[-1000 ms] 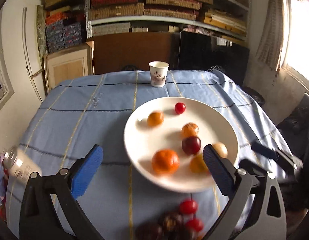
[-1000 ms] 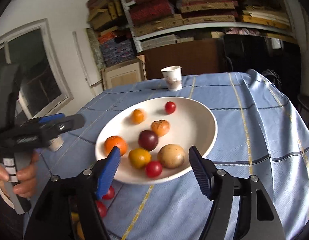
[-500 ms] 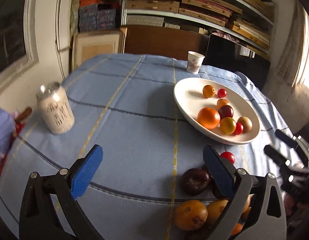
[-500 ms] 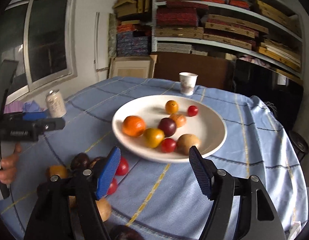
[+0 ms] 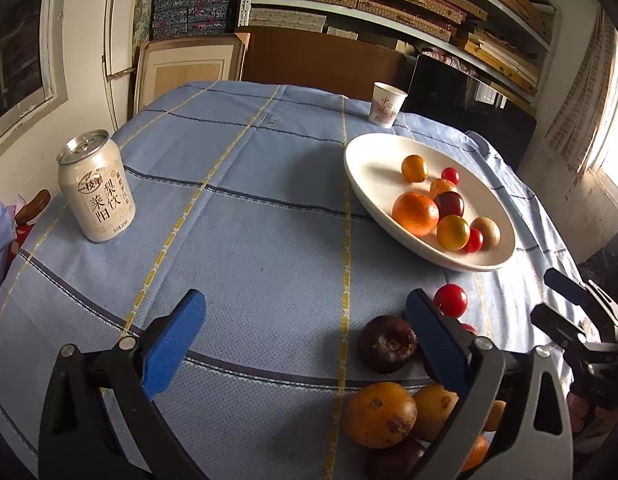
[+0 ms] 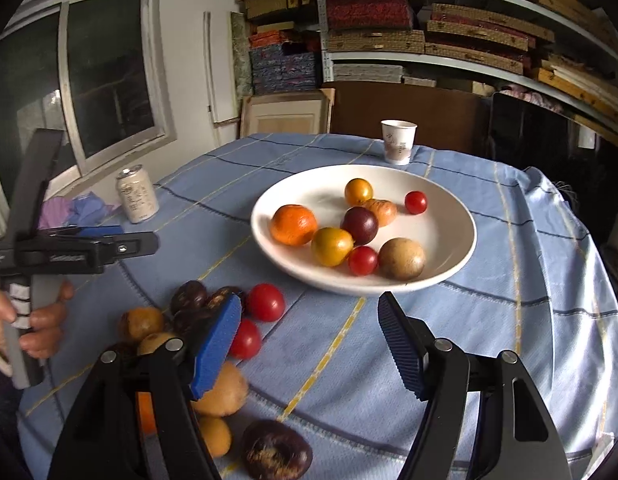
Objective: Organize fruits
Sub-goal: 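Move both open tools back toward the fruit pile, then grasp the dark brown round fruit with the right tool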
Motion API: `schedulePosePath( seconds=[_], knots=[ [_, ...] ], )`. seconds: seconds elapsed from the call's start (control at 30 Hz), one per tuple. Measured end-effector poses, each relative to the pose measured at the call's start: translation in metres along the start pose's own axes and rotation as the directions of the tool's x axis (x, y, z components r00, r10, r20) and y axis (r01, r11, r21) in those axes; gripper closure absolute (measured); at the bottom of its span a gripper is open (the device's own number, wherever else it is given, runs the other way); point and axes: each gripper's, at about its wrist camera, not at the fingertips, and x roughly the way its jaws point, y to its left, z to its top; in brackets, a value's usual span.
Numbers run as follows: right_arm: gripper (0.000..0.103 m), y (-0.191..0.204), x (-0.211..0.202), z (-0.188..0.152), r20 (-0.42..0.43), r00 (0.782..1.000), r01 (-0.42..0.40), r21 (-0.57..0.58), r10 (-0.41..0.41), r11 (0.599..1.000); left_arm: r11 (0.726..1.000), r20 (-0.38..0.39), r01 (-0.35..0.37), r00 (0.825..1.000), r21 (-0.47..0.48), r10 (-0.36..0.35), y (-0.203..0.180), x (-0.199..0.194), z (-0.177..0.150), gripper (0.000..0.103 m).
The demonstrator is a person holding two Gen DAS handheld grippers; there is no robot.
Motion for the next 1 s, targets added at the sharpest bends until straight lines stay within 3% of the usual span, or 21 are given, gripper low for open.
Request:
schedulePosePath(
  seconds=[0.17, 0.3, 0.5, 0.9, 1.0],
  knots=[
    [0.031, 0.006, -0.001, -0.014, -0.049, 0.998, -0.033, -0.055, 0.030, 0.998, 0.999, -0.013, 0.035, 0.999, -0.019, -0.035, 0.002, -0.001, 0.000, 0.004],
    [0.031, 0.010, -0.006, -0.019, -0.084, 0.996, -0.050, -0.122, 0.039, 0.991, 1.000, -0.012, 0.022, 1.000, 0.000, -0.022, -0.001, -0.002, -0.001, 0.004],
    [0.031, 0.015, -0.027, -0.033, -0.135, 0.986, -0.137, -0.296, 0.101, 0.945, 0.999, -0.023, 0.039, 0.999, 0.029, -0.038, -0.005, -0.004, -0.006, 0.004],
    [0.032, 0.016, -0.013, -0.054, -0.262, 0.958, -0.187, -0.248, 0.120, 0.950, 0.998, -0.016, 0.029, 0.999, 0.050, -0.029, -0.008, -0.007, -0.009, 0.004],
    [0.040, 0.016, -0.013, -0.056, -0.275, 0.951, -0.209, -0.228, 0.143, 0.951, 0.998, -0.014, 0.025, 1.000, 0.057, -0.024, -0.008, -0.008, -0.009, 0.004]
  ],
)
